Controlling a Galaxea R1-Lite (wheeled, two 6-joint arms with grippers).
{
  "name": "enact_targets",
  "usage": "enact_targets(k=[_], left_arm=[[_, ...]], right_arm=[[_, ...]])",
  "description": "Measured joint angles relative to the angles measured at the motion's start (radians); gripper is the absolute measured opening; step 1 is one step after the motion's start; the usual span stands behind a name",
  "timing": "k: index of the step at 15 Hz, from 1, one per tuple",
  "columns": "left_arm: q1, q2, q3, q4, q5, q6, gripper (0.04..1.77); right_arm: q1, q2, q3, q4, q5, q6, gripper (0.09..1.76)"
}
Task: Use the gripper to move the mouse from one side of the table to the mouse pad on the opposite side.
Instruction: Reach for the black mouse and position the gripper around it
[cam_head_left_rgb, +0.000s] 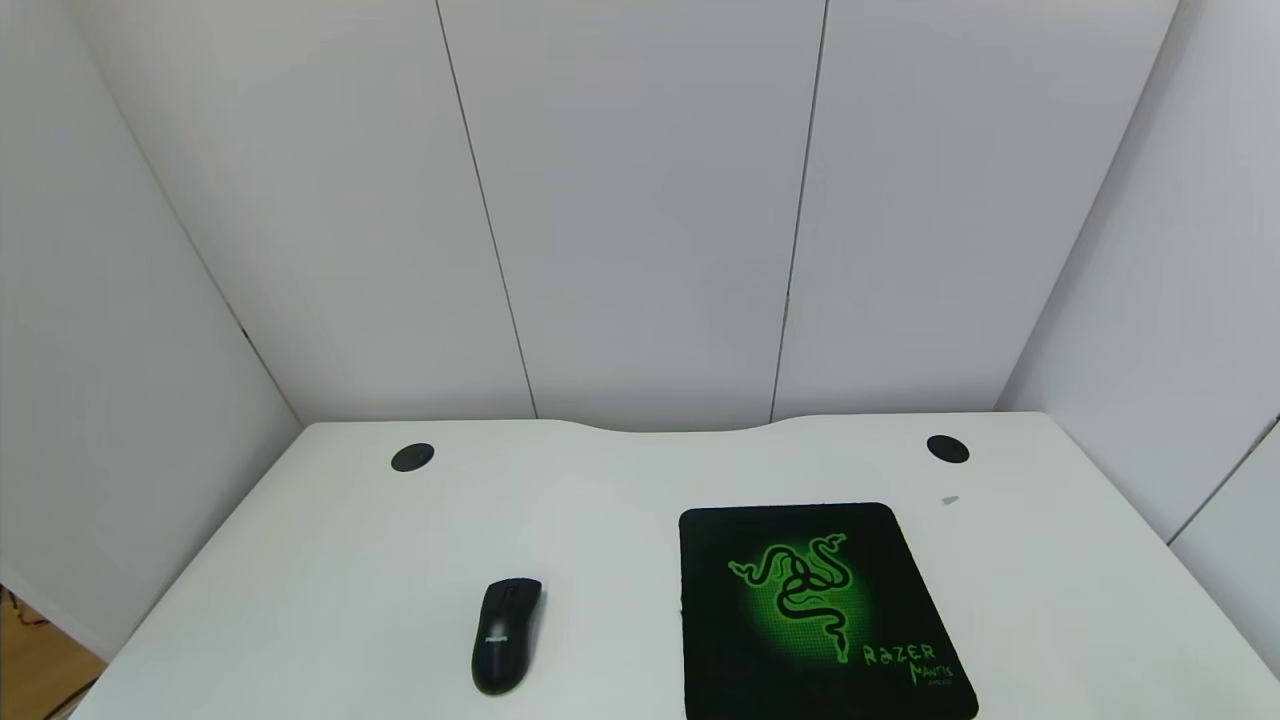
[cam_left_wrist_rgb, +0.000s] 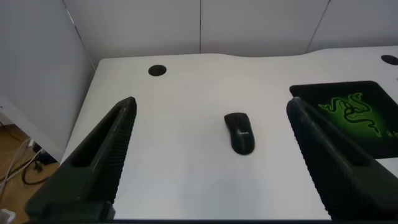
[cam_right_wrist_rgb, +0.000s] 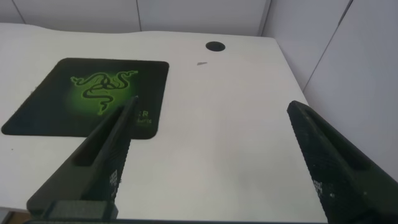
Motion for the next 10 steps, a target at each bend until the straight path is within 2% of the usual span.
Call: enact_targets(k=[2, 7, 10], left_arm=[[0.000, 0.112, -0.098, 0.048, 0.004, -0.013, 1.72], [-0.002, 0.388, -0.411, 0.331, -0.002, -0.044, 1.72], [-0.006, 0.537, -0.530, 0.426, -0.004, -0.046, 1.72]], right_arm=[[0.000, 0.000, 0.000, 0.000, 0.000, 0.000, 1.71], [0.000, 0.000, 0.000, 0.000, 0.000, 0.000, 1.71], [0.000, 0.000, 0.000, 0.000, 0.000, -0.001, 1.71]])
